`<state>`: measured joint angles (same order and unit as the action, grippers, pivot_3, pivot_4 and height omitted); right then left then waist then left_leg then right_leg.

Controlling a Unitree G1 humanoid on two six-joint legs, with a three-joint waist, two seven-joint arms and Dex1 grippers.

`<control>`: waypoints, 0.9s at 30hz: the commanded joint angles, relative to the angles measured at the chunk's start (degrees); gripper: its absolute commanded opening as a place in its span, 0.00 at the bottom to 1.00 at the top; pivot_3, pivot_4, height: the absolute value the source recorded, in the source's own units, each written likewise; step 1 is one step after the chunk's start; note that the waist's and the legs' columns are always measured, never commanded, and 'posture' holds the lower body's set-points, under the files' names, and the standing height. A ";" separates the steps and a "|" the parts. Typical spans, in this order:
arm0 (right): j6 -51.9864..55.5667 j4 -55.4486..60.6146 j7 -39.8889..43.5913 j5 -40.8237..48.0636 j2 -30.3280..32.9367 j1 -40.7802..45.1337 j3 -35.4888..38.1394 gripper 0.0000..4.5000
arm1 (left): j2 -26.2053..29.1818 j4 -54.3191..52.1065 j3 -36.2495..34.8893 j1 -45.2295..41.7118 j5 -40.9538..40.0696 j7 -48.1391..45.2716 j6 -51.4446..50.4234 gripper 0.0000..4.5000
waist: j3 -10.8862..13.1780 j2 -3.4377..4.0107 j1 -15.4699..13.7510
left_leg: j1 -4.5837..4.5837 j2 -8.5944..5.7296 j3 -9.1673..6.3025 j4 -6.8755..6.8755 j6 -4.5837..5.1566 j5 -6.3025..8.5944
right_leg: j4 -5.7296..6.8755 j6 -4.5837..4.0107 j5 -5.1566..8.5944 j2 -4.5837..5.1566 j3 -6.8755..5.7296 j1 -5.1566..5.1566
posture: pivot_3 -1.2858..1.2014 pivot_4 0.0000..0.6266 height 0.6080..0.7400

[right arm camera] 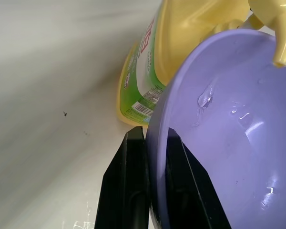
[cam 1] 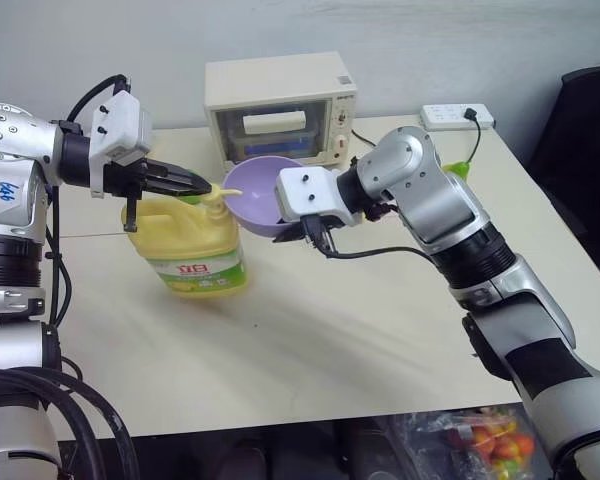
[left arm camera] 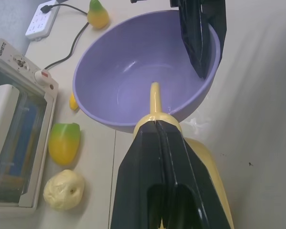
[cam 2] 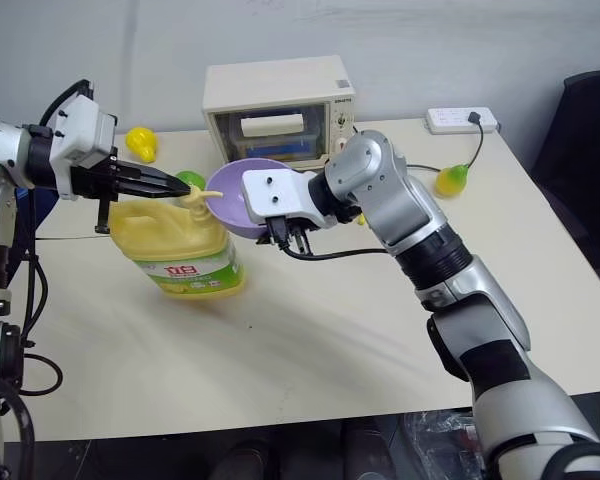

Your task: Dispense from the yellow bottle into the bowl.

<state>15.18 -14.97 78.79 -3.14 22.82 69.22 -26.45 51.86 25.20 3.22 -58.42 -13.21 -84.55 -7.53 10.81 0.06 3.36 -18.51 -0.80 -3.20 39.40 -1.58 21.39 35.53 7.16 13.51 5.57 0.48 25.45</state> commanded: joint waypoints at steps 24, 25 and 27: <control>2.34 4.91 0.23 2.59 1.75 -0.35 2.38 0.00 | 15.04 -20.90 -9.11 -1.53 -21.82 -6.55 -35.63 0.64 | 0.10 -0.22 1.56 | -2.04 -0.13 -0.04 -0.13 -0.57 -0.27 | -0.02 0.01 -0.02 0.21 -0.16 2.26 | 0.52 0.24 1.00; 2.44 5.18 0.16 2.69 1.96 -0.61 2.46 0.00 | 16.04 -21.66 -9.66 -0.35 -22.49 -6.30 -35.75 0.71 | 0.11 -0.24 1.53 | -2.03 -0.13 -0.04 -0.12 -0.57 -0.27 | 0.01 0.01 -0.02 0.20 -0.16 2.26 | 0.52 0.24 1.00; 3.11 6.55 0.08 3.07 2.91 -2.01 2.80 0.00 | 18.30 -23.84 -11.31 2.94 -24.41 -6.20 -36.79 0.85 | 0.12 -0.26 1.41 | -2.01 -0.12 -0.05 -0.11 -0.57 -0.28 | 0.06 0.01 -0.02 0.20 -0.16 2.25 | 0.52 0.24 1.00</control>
<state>17.90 -11.34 79.13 -1.23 24.78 67.62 -26.07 68.06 3.93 -4.66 -56.39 -35.35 -86.04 -43.62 10.93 -0.20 4.76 -20.51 -0.92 -3.25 39.29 -2.15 21.11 35.59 7.17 13.49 5.77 0.33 27.69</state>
